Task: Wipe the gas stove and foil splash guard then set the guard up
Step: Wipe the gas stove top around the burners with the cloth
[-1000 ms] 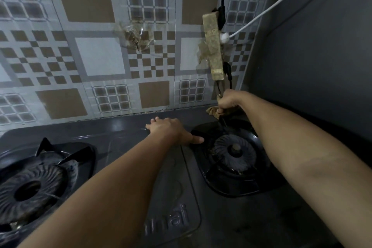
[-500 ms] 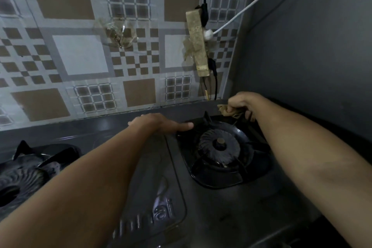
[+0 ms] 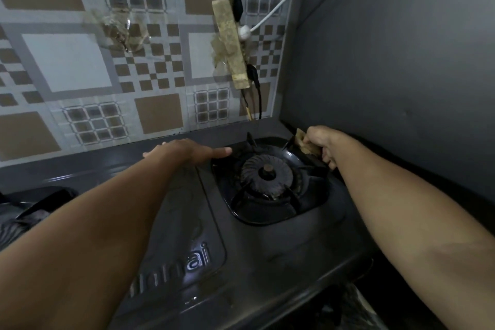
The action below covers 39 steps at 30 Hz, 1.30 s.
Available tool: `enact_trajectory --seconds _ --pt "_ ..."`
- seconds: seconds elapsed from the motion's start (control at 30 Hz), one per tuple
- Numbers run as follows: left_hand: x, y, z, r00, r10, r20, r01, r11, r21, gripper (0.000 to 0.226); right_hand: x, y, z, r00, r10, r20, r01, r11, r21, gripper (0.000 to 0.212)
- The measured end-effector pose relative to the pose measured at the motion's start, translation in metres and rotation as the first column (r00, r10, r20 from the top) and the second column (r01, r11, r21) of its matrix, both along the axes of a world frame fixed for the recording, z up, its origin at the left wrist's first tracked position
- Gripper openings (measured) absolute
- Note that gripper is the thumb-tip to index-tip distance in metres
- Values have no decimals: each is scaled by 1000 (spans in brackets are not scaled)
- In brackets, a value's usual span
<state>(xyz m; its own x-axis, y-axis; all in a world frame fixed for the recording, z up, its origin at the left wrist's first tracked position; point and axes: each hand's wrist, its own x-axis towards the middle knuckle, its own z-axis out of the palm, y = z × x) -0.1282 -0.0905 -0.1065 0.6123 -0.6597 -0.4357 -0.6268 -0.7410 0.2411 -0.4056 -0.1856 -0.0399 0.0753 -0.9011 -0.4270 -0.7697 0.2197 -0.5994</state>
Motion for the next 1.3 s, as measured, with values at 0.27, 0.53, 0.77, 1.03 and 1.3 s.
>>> enact_trajectory --seconds 0.27,0.53,0.77,1.03,1.3 --pt "-36 28 26 997 11 76 -2 993 -117 142 -58 14 -26 994 -41 -97 56 986 157 64" --pt "-148 55 33 733 -561 384 672 686 -279 68 -64 76 -5 997 -68 20 70 994 -89 29" --pt "-163 62 16 733 -621 278 680 689 -251 70 -98 106 -31 949 234 -212 -259 961 -99 70" --pt "-165 53 13 770 -587 251 637 731 -246 79 -102 155 -54 661 530 -530 -663 744 -83 77" --pt "-165 57 13 787 -567 245 617 740 -269 92 -114 120 -64 815 368 -449 -542 758 -363 33"
